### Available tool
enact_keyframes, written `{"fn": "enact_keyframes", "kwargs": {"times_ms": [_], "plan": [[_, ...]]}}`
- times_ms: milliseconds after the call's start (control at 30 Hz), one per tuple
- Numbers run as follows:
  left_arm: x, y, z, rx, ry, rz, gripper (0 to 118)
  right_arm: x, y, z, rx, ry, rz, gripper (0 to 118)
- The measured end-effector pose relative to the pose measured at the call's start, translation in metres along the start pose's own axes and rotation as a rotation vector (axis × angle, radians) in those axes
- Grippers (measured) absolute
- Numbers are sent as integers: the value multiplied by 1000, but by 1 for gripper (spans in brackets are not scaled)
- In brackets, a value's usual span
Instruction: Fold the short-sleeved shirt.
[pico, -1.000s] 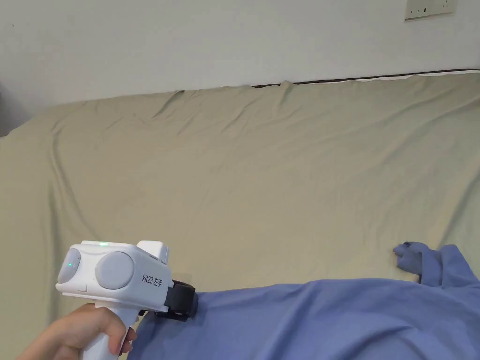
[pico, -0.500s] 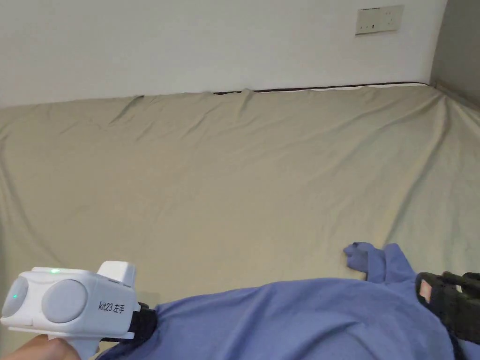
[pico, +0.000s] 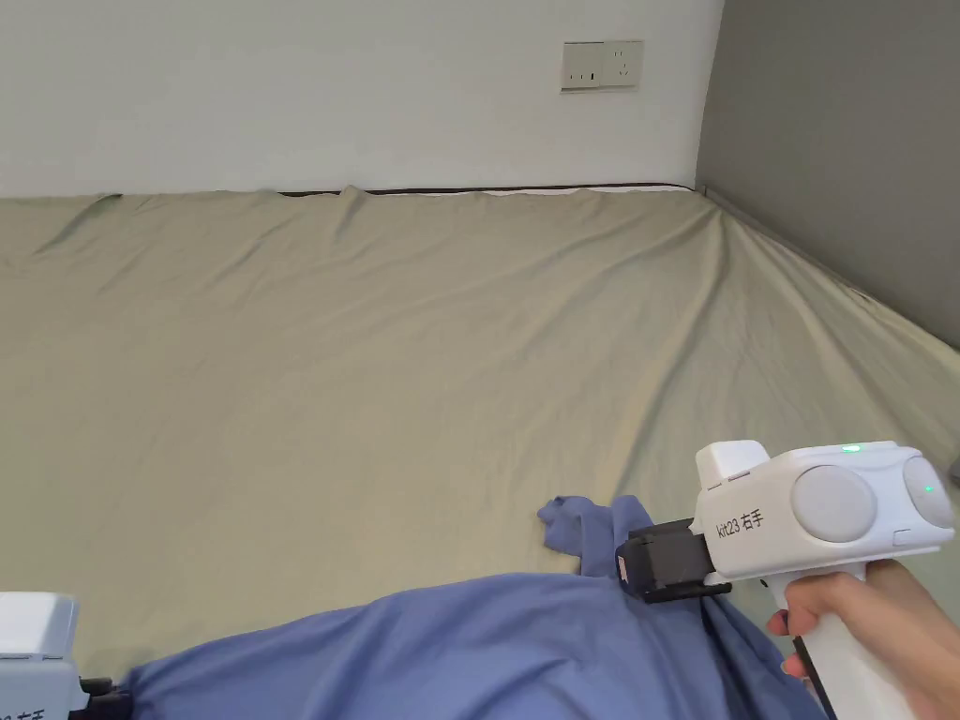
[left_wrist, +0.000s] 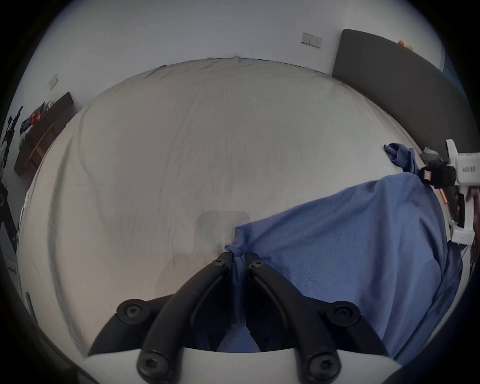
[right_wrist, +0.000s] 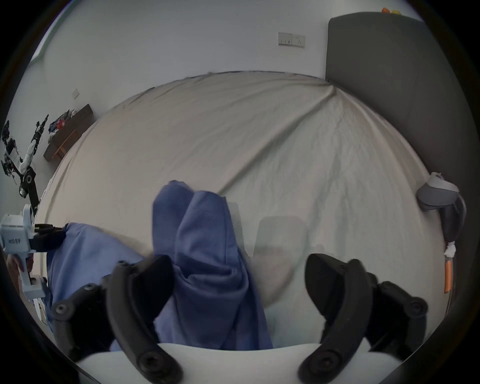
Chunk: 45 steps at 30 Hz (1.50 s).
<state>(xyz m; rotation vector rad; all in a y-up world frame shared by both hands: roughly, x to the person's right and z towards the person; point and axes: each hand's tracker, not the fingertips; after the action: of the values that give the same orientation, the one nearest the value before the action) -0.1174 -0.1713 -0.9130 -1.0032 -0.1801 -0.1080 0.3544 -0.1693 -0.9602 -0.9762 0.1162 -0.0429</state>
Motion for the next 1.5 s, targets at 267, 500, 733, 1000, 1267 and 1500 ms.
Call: {"fn": "enact_keyframes", "kwargs": {"times_ms": [267,500,733,1000,1267,1500], "plan": [[-5,14,8,-56,-37,0,7,-18,-10,24,56,82,-7,8],[-16,0,59,66,-195,117,7,-24,-34,106,215,141,-14,8],[-12,-52,164,234,-179,88,7,-42,-107,219,398,130,-101,8],[6,-178,229,254,-183,142,7,-60,-248,267,348,114,-257,8],[0,-255,182,51,-94,311,7,-61,-325,233,175,-8,-270,8],[18,-253,182,78,-67,292,36,-81,-316,235,186,-125,-166,35]]}}
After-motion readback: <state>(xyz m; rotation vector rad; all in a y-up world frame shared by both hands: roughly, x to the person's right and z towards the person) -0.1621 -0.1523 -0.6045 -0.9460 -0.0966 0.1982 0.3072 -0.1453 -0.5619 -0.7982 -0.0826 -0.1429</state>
